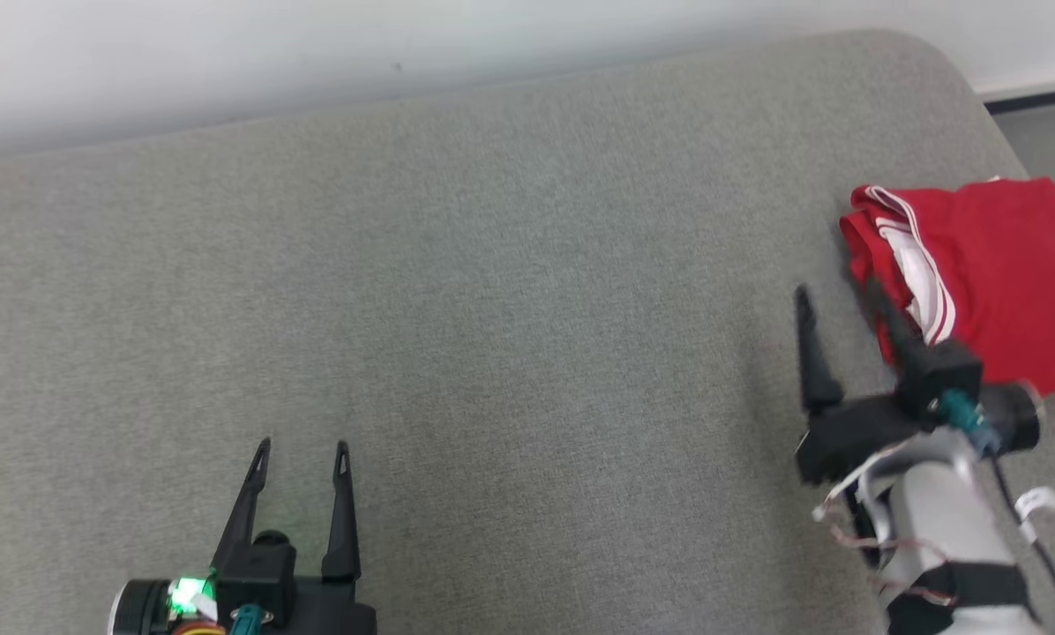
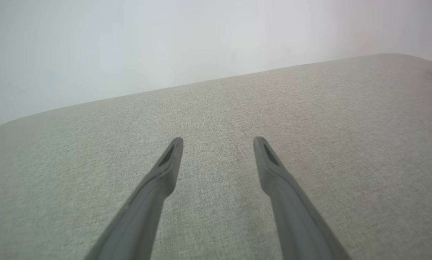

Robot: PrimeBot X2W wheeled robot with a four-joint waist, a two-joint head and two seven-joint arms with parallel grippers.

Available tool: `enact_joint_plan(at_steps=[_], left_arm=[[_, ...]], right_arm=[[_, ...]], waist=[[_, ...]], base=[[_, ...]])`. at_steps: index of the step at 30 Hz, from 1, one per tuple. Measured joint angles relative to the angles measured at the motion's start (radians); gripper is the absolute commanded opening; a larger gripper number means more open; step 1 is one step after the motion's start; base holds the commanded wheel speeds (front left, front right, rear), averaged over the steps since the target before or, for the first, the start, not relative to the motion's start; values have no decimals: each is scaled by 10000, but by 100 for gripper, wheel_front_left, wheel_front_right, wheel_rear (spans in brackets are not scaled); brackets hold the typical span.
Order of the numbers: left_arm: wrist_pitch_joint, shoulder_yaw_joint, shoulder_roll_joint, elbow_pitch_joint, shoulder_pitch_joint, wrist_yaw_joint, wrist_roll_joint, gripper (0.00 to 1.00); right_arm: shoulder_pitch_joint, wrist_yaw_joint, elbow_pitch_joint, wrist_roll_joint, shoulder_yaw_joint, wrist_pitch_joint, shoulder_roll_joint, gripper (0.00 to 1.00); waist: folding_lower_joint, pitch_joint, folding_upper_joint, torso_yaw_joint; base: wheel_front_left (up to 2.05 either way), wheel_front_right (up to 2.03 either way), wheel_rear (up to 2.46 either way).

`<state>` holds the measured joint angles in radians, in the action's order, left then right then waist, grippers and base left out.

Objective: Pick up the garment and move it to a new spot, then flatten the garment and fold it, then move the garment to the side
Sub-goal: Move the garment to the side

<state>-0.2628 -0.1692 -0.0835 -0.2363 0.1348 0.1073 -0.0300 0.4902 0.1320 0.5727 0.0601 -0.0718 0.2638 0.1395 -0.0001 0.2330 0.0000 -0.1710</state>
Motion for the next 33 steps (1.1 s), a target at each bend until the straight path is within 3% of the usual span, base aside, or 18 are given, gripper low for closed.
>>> enact_joint_plan(at_steps=[10, 33], left_arm=[[0, 418, 128, -196, -677, -130, -142, 100], [0, 1682, 221, -608, -1970, -631, -199, 100]], right_arm=[[-1363, 0, -115, -380, 111, -2, -640, 100], [-2901, 0, -777, -414, 861, 0, -867, 100]], waist=[[0, -786, 0, 315], [0, -2492, -1, 722]], base=[[0, 0, 0], [0, 0, 0]])
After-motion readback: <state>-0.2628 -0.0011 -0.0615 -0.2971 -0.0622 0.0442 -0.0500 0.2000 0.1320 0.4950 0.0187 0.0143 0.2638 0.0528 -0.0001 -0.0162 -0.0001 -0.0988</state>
